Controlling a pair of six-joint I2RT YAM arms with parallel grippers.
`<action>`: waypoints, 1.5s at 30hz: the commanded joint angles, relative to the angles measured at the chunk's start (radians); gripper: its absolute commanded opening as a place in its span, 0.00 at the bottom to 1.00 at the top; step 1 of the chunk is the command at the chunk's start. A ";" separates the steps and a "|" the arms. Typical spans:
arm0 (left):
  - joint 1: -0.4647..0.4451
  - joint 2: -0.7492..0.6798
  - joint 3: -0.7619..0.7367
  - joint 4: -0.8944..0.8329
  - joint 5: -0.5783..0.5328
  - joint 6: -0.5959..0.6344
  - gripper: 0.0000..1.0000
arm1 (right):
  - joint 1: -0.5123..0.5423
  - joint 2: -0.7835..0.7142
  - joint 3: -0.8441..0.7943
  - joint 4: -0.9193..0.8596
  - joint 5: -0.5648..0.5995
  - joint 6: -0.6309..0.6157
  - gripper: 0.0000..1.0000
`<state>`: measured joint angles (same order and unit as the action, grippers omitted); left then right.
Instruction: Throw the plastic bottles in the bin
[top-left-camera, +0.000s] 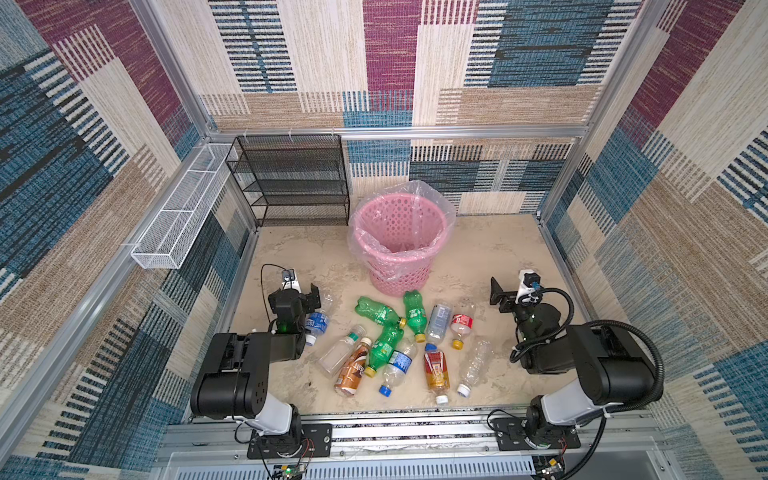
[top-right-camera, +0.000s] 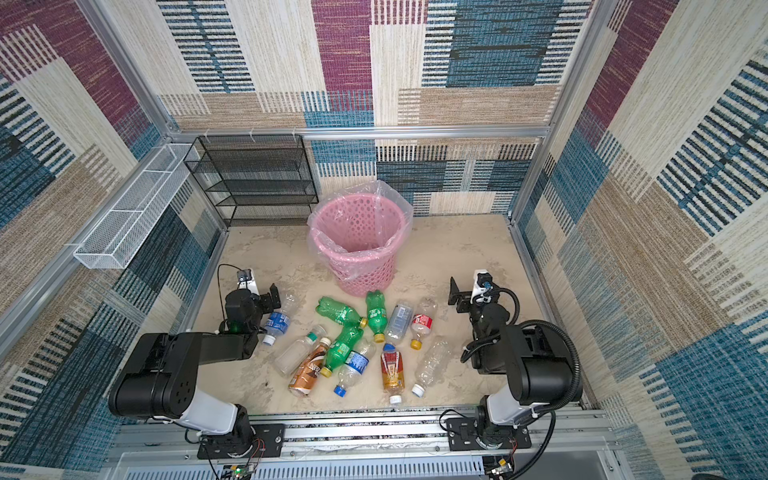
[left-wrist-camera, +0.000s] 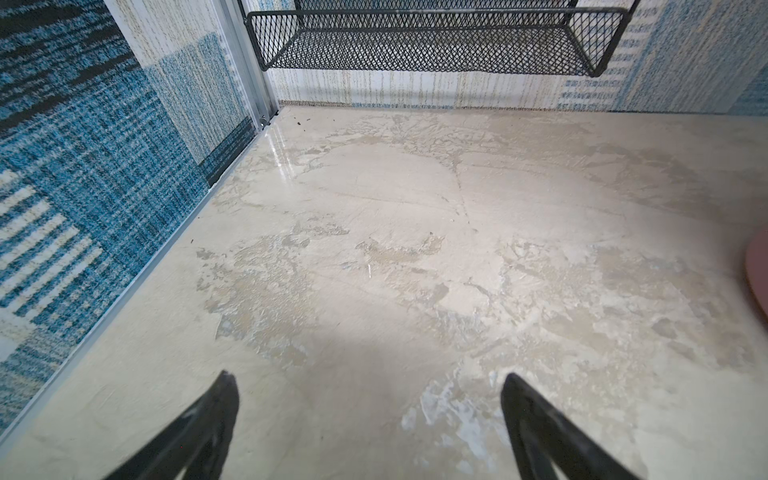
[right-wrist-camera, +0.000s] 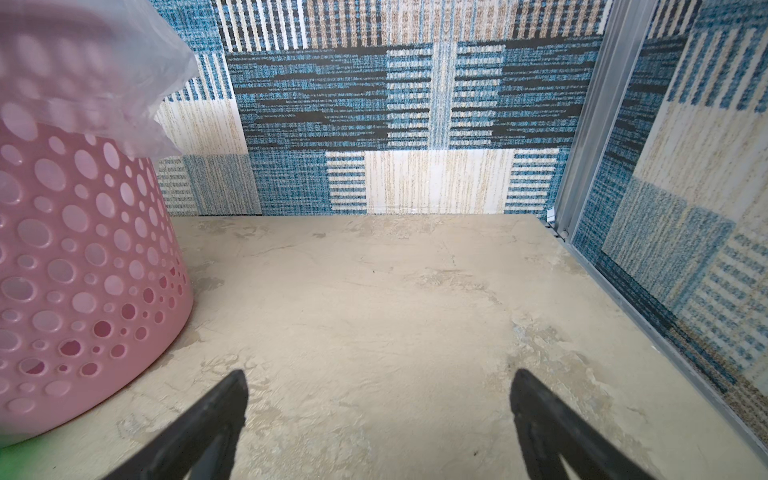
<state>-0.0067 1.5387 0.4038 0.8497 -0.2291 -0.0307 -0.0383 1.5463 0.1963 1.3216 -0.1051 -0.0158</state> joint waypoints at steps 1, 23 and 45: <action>0.001 -0.002 0.004 0.004 0.011 -0.004 0.99 | 0.002 0.001 0.005 0.020 -0.009 -0.006 0.99; -0.008 -0.029 -0.035 0.067 0.076 0.036 0.94 | 0.001 -0.044 -0.012 0.022 0.009 -0.001 0.94; -0.095 -0.706 0.453 -1.496 0.336 -0.512 0.70 | 0.401 -0.623 0.476 -1.940 0.067 0.943 0.76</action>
<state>-0.1005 0.8585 0.8818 -0.4721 0.0105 -0.5190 0.3126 0.9531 0.6941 -0.4488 -0.0414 0.8043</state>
